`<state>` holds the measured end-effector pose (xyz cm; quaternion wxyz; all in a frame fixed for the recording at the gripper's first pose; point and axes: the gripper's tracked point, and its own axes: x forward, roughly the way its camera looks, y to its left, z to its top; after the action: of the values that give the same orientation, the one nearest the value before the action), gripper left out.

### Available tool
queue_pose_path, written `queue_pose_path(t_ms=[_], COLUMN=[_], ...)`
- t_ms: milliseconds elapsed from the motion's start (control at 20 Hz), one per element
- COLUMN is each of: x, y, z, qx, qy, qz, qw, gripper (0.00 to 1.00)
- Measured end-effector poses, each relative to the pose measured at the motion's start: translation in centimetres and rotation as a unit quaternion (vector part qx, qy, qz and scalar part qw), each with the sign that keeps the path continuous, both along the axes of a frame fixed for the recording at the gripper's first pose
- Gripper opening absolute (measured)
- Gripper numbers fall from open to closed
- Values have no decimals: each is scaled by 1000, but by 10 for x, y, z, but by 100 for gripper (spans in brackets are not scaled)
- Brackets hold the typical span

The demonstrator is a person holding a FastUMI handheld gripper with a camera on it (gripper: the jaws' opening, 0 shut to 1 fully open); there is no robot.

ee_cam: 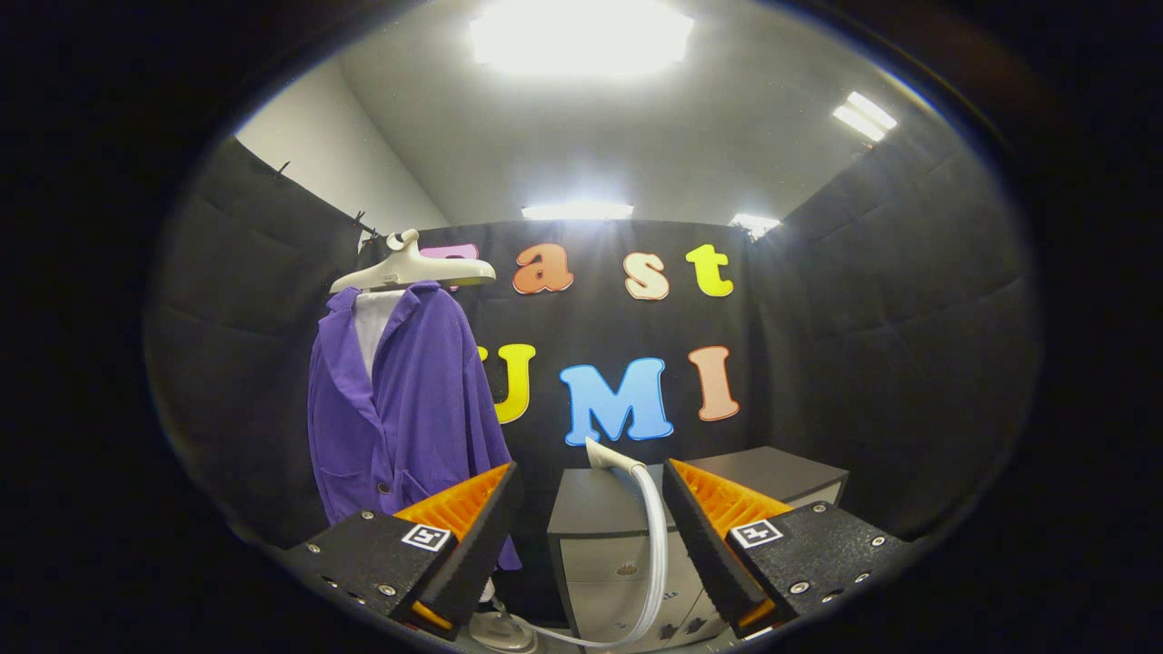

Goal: Iron the clothes twice with a garment steamer, once on the left side and once on the right side.

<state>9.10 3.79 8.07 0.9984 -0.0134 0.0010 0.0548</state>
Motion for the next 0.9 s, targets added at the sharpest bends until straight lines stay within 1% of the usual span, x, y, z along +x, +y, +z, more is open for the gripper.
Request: queue_pose_path(t_ms=[400,550,750,900], x=[109,143,190,228], y=[-26,-28,-36,-37], z=[21,28,27,13], qx=[10,17,21,42], qy=[20,30,52,84], qz=[36,57,74,88], qw=[999,998,996,992], gripper=[95,95,95,95])
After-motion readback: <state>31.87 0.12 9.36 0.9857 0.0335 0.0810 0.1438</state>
